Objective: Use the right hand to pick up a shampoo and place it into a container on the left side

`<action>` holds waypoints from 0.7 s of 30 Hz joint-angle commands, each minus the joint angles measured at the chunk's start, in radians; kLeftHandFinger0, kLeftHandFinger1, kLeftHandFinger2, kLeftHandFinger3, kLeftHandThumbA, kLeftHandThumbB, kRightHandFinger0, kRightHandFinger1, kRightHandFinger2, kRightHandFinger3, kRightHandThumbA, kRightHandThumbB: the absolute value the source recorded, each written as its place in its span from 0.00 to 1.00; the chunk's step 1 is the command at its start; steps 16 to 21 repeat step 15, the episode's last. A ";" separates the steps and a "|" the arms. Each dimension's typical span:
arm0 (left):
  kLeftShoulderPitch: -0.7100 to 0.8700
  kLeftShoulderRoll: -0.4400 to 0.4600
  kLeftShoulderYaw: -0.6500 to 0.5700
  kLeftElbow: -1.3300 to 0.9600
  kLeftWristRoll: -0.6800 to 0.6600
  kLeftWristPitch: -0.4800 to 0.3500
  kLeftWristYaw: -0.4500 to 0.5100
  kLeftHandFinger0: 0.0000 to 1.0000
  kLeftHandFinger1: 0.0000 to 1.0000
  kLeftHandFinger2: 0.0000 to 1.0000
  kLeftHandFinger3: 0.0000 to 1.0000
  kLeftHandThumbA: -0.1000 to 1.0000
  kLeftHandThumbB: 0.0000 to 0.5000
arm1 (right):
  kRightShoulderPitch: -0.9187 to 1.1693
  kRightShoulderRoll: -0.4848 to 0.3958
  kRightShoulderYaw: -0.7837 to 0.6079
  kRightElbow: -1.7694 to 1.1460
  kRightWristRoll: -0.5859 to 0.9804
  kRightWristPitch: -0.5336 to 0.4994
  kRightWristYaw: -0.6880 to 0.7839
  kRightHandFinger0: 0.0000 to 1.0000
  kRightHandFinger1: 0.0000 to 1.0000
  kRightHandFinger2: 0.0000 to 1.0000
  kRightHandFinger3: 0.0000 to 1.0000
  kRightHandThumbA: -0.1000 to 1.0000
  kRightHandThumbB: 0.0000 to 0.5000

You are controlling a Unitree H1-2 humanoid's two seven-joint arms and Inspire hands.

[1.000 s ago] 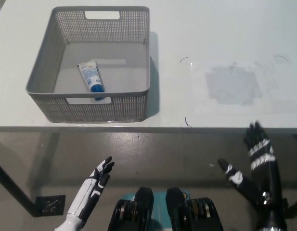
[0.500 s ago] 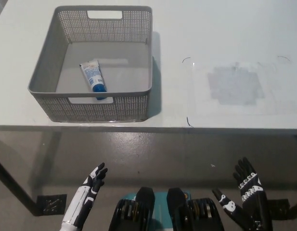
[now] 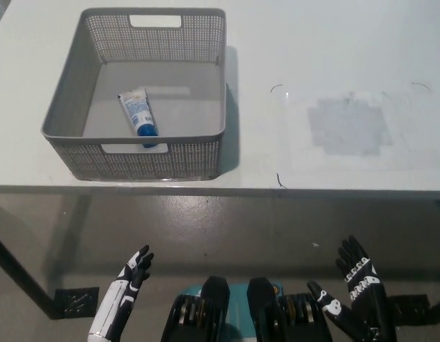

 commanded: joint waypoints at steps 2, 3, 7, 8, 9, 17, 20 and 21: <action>-0.008 0.003 0.006 0.000 -0.004 -0.049 0.018 1.00 1.00 1.00 1.00 1.00 0.37 | -0.028 0.008 -0.005 -0.012 0.013 -0.028 0.041 1.00 1.00 1.00 1.00 0.90 0.37; -0.009 0.004 0.005 0.000 -0.001 -0.047 0.018 1.00 1.00 1.00 1.00 1.00 0.39 | -0.030 0.008 -0.006 -0.011 0.012 -0.028 0.040 1.00 1.00 1.00 1.00 0.89 0.37; -0.008 0.003 0.005 -0.003 -0.009 -0.040 0.014 1.00 1.00 1.00 1.00 1.00 0.40 | -0.035 0.006 -0.006 -0.008 0.008 -0.030 0.043 1.00 1.00 1.00 1.00 0.88 0.34; -0.006 0.002 0.004 -0.008 -0.010 -0.037 0.013 1.00 1.00 1.00 1.00 1.00 0.40 | -0.033 0.005 -0.006 -0.006 0.006 -0.034 0.044 1.00 1.00 1.00 1.00 0.88 0.34; -0.002 0.000 0.004 -0.013 -0.009 -0.028 0.013 1.00 1.00 1.00 1.00 1.00 0.40 | -0.033 0.003 -0.007 -0.002 0.009 -0.039 0.050 1.00 1.00 1.00 1.00 0.87 0.32; -0.005 0.006 0.002 -0.017 0.000 -0.024 0.013 1.00 1.00 1.00 1.00 1.00 0.41 | -0.037 0.007 -0.012 0.006 0.004 -0.041 0.047 1.00 1.00 1.00 1.00 0.84 0.34; -0.005 0.006 0.002 -0.017 0.000 -0.024 0.013 1.00 1.00 1.00 1.00 1.00 0.41 | -0.037 0.007 -0.012 0.006 0.004 -0.041 0.047 1.00 1.00 1.00 1.00 0.84 0.34; -0.005 0.006 0.002 -0.017 0.000 -0.024 0.013 1.00 1.00 1.00 1.00 1.00 0.41 | -0.037 0.007 -0.012 0.006 0.004 -0.041 0.047 1.00 1.00 1.00 1.00 0.84 0.34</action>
